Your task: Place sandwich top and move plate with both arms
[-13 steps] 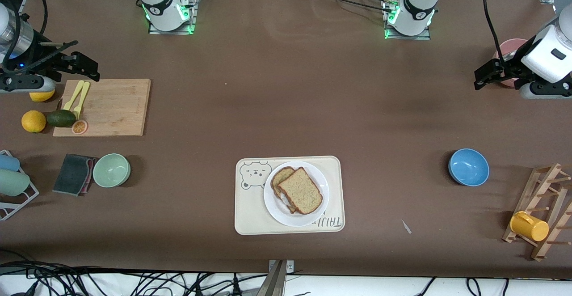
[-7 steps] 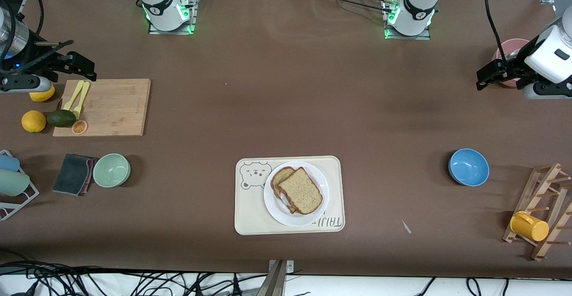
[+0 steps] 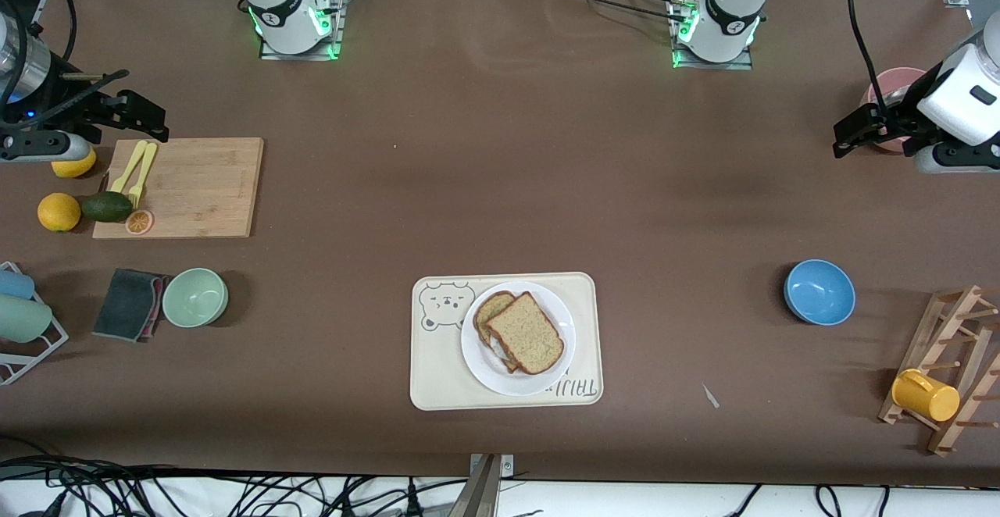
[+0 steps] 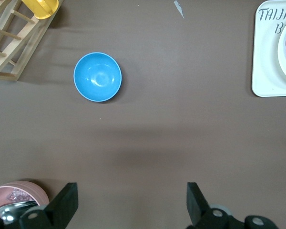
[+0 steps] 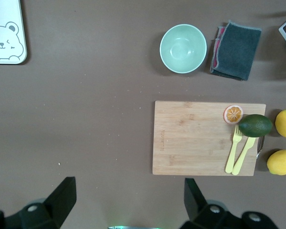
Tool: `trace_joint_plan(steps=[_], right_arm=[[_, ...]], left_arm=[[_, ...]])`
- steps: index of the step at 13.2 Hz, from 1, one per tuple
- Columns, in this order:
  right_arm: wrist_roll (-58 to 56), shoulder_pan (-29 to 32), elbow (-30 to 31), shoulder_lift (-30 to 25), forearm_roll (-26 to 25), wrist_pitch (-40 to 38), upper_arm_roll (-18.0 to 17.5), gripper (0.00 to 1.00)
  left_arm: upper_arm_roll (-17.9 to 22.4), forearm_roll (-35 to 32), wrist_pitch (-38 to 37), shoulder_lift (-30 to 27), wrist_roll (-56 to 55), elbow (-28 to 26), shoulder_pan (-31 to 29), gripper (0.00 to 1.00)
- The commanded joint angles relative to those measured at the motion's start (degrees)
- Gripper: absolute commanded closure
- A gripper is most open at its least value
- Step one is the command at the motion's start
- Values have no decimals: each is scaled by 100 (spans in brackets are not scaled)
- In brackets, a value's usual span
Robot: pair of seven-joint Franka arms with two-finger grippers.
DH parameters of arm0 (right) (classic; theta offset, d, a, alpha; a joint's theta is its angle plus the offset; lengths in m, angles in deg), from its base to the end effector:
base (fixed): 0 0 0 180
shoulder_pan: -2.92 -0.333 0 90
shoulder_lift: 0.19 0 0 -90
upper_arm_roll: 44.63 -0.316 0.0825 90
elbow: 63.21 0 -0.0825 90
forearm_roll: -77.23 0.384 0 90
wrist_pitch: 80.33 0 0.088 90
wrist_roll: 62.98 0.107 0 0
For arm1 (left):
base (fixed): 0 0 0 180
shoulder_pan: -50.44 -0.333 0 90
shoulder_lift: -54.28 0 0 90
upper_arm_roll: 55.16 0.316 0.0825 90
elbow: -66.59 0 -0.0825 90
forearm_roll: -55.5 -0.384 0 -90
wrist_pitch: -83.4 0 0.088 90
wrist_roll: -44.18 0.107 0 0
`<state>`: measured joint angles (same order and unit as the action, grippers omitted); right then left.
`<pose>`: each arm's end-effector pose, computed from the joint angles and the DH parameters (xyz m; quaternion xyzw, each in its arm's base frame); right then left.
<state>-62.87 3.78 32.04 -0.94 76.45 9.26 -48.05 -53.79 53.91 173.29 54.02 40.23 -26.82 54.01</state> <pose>0.5457 0.0231 0.5880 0.9988 0.0216 -0.0427 0.0082 0.5505 -0.0181 0.5989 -0.9994 -0.0149 0.0277 0.0153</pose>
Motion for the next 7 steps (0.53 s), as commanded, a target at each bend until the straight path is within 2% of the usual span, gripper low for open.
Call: trace_joint_plan(steps=[1,7], right_arm=[[-19,28,-16,-39,-10,6,-19,0],[-1,28,-16,-39,-45,6,-19,0]], left_arm=[[-5,54,55,-97,52,-89,-23,0],[3,54,55,-88,52,-54,-23,0]])
